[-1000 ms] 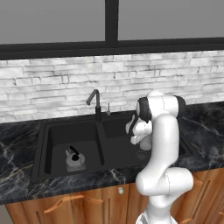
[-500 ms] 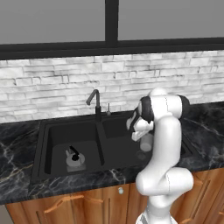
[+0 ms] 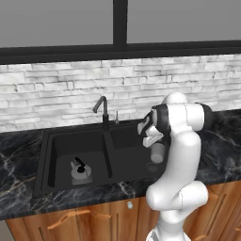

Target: Place the kettle in the left basin and the glass cup in the right basin of the sink.

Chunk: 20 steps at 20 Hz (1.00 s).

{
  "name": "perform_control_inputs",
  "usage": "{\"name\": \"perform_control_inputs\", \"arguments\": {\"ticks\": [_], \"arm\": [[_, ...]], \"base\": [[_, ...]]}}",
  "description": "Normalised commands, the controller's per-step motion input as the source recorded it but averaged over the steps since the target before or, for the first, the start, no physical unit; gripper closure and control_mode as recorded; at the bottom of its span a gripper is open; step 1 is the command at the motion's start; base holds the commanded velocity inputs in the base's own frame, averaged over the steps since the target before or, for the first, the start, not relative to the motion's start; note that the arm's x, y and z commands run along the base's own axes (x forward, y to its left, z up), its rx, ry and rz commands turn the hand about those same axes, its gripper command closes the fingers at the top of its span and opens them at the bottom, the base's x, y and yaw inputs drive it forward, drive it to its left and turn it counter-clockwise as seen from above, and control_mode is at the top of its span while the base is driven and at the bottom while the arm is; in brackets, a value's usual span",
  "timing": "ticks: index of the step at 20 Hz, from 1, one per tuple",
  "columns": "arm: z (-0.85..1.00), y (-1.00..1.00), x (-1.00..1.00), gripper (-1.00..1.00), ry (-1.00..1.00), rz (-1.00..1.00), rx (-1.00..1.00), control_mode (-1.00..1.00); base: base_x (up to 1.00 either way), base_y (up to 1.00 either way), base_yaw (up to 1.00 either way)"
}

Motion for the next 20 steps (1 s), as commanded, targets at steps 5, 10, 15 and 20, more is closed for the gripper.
{"name": "perform_control_inputs", "arguments": {"ticks": [5, 10, 15, 20], "arm": [[0.41, 0.1, -0.37, -1.0, -0.08, -0.17, 0.0, -1.0], [0.42, 0.12, -0.41, -1.0, -0.12, -0.18, 0.01, -1.0], [0.36, 0.13, -0.47, -1.0, -0.14, -0.18, 0.02, -1.0], [0.33, 0.12, -0.51, -1.0, -0.17, -0.17, 0.02, -1.0]], "base": [[0.0, 0.0, 0.0], [0.0, 0.0, 0.0], [0.0, 0.0, 0.0], [0.0, 0.0, 0.0]]}}
